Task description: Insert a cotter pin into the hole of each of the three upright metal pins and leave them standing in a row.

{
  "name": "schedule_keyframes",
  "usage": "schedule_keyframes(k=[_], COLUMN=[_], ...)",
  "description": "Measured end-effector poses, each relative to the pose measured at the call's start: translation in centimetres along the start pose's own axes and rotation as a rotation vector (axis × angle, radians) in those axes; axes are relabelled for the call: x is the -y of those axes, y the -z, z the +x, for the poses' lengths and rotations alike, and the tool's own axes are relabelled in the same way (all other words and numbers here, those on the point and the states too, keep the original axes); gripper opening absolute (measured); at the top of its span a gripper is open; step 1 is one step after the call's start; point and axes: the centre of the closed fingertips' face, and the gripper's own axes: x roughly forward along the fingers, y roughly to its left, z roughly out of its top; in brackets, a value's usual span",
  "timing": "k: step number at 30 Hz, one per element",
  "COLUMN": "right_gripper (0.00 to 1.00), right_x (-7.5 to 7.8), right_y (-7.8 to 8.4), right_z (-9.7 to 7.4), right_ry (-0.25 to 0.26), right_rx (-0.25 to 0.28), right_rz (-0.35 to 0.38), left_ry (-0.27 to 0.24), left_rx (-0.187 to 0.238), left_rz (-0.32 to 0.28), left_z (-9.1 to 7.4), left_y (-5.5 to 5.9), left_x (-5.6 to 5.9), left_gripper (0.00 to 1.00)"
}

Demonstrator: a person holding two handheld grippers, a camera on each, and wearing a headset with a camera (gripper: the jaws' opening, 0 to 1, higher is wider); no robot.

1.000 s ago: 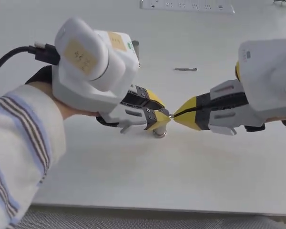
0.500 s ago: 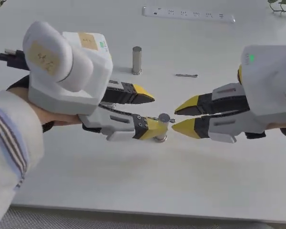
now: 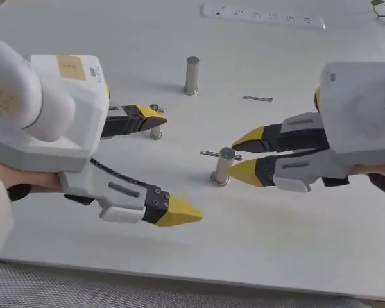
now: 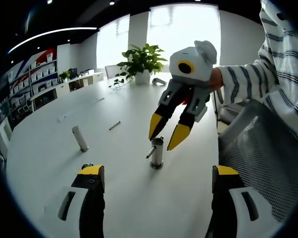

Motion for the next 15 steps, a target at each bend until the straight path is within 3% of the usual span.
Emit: schedule_keyframes(k=[4,15], right_gripper=[0.19,0.18], right_x=[-0.2,-0.2], right_y=[0.2,0.3], right_z=[0.4,1.4], right_ry=[-0.008,-0.033], right_rx=[-0.011,-0.021], right_rz=[0.001,0.011], left_ry=[-0.012,-0.036], left_rx=[0.010,0.017], left_rz=[-0.033,-0.102], left_z=[-0.7,-1.8], left_y=[0.5,1.6], left_x=[0.4,0.9], left_gripper=[0.99,0.99])
